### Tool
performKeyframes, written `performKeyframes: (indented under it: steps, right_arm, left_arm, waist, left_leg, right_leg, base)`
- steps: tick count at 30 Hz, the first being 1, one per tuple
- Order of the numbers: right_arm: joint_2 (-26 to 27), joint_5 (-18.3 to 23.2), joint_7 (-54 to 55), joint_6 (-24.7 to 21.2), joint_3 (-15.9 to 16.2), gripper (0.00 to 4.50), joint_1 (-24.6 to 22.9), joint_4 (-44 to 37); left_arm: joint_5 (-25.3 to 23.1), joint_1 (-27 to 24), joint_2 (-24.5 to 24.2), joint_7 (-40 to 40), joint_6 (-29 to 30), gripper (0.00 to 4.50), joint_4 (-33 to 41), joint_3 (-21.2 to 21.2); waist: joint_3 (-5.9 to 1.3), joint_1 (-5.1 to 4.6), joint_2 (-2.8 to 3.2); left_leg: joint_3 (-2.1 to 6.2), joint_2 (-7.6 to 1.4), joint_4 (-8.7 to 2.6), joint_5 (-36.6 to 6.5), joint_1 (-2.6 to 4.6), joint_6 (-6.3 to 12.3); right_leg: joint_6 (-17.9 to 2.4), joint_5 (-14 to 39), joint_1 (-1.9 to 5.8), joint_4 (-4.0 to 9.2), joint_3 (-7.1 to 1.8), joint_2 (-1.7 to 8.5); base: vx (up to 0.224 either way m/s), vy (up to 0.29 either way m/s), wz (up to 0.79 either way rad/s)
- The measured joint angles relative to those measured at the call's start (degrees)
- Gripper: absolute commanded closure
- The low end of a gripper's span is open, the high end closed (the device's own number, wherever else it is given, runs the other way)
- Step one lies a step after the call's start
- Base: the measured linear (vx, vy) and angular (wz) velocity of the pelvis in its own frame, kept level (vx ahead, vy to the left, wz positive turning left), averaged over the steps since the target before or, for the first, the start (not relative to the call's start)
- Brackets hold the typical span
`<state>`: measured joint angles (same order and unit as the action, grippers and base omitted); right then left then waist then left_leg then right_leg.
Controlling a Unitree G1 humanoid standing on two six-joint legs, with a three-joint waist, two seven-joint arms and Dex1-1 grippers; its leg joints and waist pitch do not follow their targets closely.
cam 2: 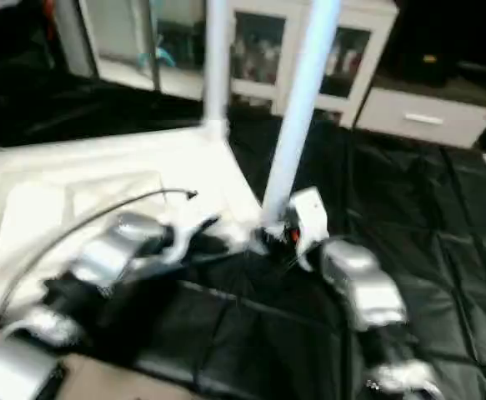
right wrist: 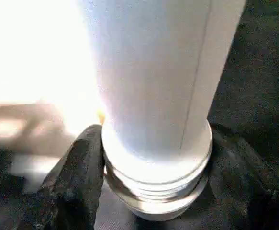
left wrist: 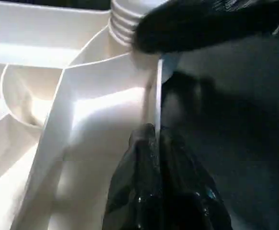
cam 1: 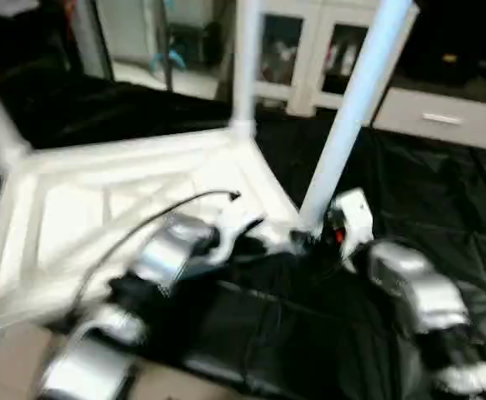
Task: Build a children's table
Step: Rotate leg to tighten
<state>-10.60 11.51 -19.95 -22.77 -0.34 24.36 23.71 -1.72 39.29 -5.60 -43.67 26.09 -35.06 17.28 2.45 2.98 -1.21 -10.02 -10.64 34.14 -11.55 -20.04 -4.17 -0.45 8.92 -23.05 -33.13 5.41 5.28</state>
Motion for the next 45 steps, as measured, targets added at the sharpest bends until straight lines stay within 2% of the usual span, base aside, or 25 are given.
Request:
performKeyframes:
  steps: [3,8,14,15,17,19,23,25,30,33,35,38,40,42,45]
  right_arm:
    - [7.6,-1.3,15.1,3.5,-2.7,1.81,2.1,3.3]
    - [13.8,-4.3,28.4,8.4,-4.4,1.81,5.4,8.7]
    - [15.2,-4.4,29.7,11.6,-5.8,1.81,6.1,10.5]
    - [15.2,-4.4,29.4,11.9,-5.5,1.46,5.8,10.4]
    - [15.0,-4.7,29.1,12.2,-5.0,1.46,5.6,10.2]
    - [14.9,-5.0,28.7,12.3,-4.7,1.07,5.4,10.0]
    - [13.7,-4.4,25.8,10.2,-4.3,0.90,4.4,7.3]
    - [11.0,-3.5,21.2,7.2,-3.2,0.76,3.7,4.9]
    - [1.0,-0.5,3.6,1.1,1.4,0.31,0.6,-1.4]
    - [-6.5,1.1,-8.4,0.3,5.0,0.06,-1.7,-5.9]
    - [-12.3,2.5,-17.7,-0.1,7.0,0.06,-3.9,-9.5]
    - [-19.1,4.8,-28.5,-0.7,8.4,0.06,-6.4,-14.7]
    - [-23.9,6.2,-34.9,-0.7,8.9,0.06,-7.4,-17.8]
    - [-26.0,6.6,-38.1,-0.7,8.9,0.06,-7.5,-19.2]
    - [-26.2,6.0,-39.7,-0.2,9.7,0.06,-7.5,-19.3]
  left_arm:
    - [0.2,2.0,2.9,5.8,-0.1,4.50,-3.7,-1.4]
    - [-0.5,3.8,5.2,10.0,-2.4,4.50,-7.5,-2.1]
    - [-0.8,4.1,5.4,10.4,-3.6,4.50,-8.4,-2.0]
    - [-0.9,4.1,5.4,10.3,-3.8,4.50,-8.4,-1.8]
    - [-0.9,4.1,5.2,10.0,-4.1,4.50,-8.4,-1.7]
    - [-0.9,4.1,4.9,9.4,-4.4,4.50,-8.4,-1.7]
    - [-0.7,3.4,2.6,7.5,-4.7,4.50,-6.6,-1.6]
    - [-0.4,1.9,0.9,4.2,-4.7,4.50,-3.7,-0.9]
    - [1.4,-0.8,-4.9,-6.4,-3.4,4.50,2.8,1.8]
    - [2.0,-2.0,-8.4,-12.6,-4.2,4.50,5.8,3.6]
    - [2.2,-2.9,-10.6,-16.8,-4.4,4.50,7.9,5.3]
    - [2.1,-3.6,-13.4,-22.0,-5.5,4.50,10.0,7.4]
    - [2.0,-4.1,-15.5,-25.3,-6.5,4.50,11.2,8.6]
    - [2.0,-4.2,-16.7,-27.1,-6.6,4.50,11.8,9.3]
    - [1.9,-4.3,-17.6,-28.4,-6.5,4.50,12.4,9.6]
  waist:
    - [-0.06,0.11,0.10]
    - [-0.15,0.28,0.35]
    - [-0.11,0.35,0.57]
    - [-0.10,0.38,0.58]
    - [-0.08,0.41,0.61]
    - [-0.03,0.37,0.71]
    - [0.22,-0.07,1.08]
    - [0.35,-0.17,1.30]
    - [0.41,0.57,1.38]
    - [0.55,1.02,1.60]
    - [0.55,1.84,1.60]
    - [0.55,2.64,1.60]
    - [0.55,2.71,1.59]
    - [0.50,2.52,1.49]
    - [0.46,2.20,1.48]
  left_leg:
    - [0.01,-0.01,-0.29,0.0,0.03,-0.06]
    - [0.01,0.02,-0.47,0.1,0.04,-0.12]
    - [0.00,0.04,-0.48,0.1,0.02,-0.12]
    - [0.01,0.03,-0.53,0.1,0.03,-0.12]
    - [0.01,0.03,-0.62,0.1,0.03,-0.12]
    - [0.01,0.03,-0.68,0.1,0.03,-0.12]
    - [0.01,0.02,-0.70,0.1,-0.10,-0.12]
    - [0.00,0.02,-0.73,0.1,-0.15,-0.12]
    - [-0.01,-0.06,-0.81,0.1,-0.11,-0.11]
    - [-0.05,-0.05,-0.75,0.1,-0.17,-0.04]
    - [-0.06,-0.07,-0.72,0.1,-0.19,-0.05]
    - [-0.22,-0.19,-0.64,0.1,-0.15,-0.03]
    - [-0.44,-0.29,-0.56,0.1,0.01,-0.03]
    - [-0.44,-0.28,-0.52,0.1,0.05,-0.03]
    - [-0.44,-0.27,-0.50,0.1,0.06,-0.03]
  right_leg:
    - [0.0,0.0,-0.03,-0.03,0.04,-0.01]
    - [0.1,0.0,-0.05,0.02,0.04,-0.02]
    - [-0.1,-0.1,-0.03,0.04,-0.02,-0.01]
    - [-0.1,-0.1,-0.04,0.04,-0.01,-0.01]
    - [-0.1,0.0,-0.05,0.04,0.00,-0.01]
    - [0.1,0.0,-0.06,0.04,0.00,-0.02]
    - [0.1,0.0,-0.10,0.03,0.00,-0.04]
    - [-0.1,0.0,-0.12,0.03,0.00,-0.04]
    - [0.0,0.1,-0.25,0.01,0.06,-0.08]
    - [-0.1,0.1,-0.26,0.02,0.04,-0.04]
    - [-0.1,0.1,-0.26,0.01,0.05,-0.04]
    - [0.0,0.1,-0.15,-0.02,0.01,-0.03]
    - [0.0,0.1,0.03,-0.01,-0.09,-0.01]
    - [0.0,0.1,0.17,-0.01,-0.13,-0.01]
    - [0.3,0.3,0.20,-0.01,-0.14,-0.01]
  base:
    - [0.000,0.000,0.00]
    - [0.000,0.000,0.00]
    - [0.000,0.000,0.00]
    - [0.000,0.000,0.00]
    - [0.000,0.000,0.00]
    - [0.000,0.000,0.00]
    - [0.000,0.000,0.00]
    - [0.000,0.000,0.00]
    - [0.000,0.000,0.00]
    - [0.000,0.000,0.00]
    - [0.000,0.000,0.00]
    - [0.000,0.000,0.00]
    - [0.000,0.000,0.00]
    - [0.000,0.000,0.00]
    - [0.000,0.000,0.00]
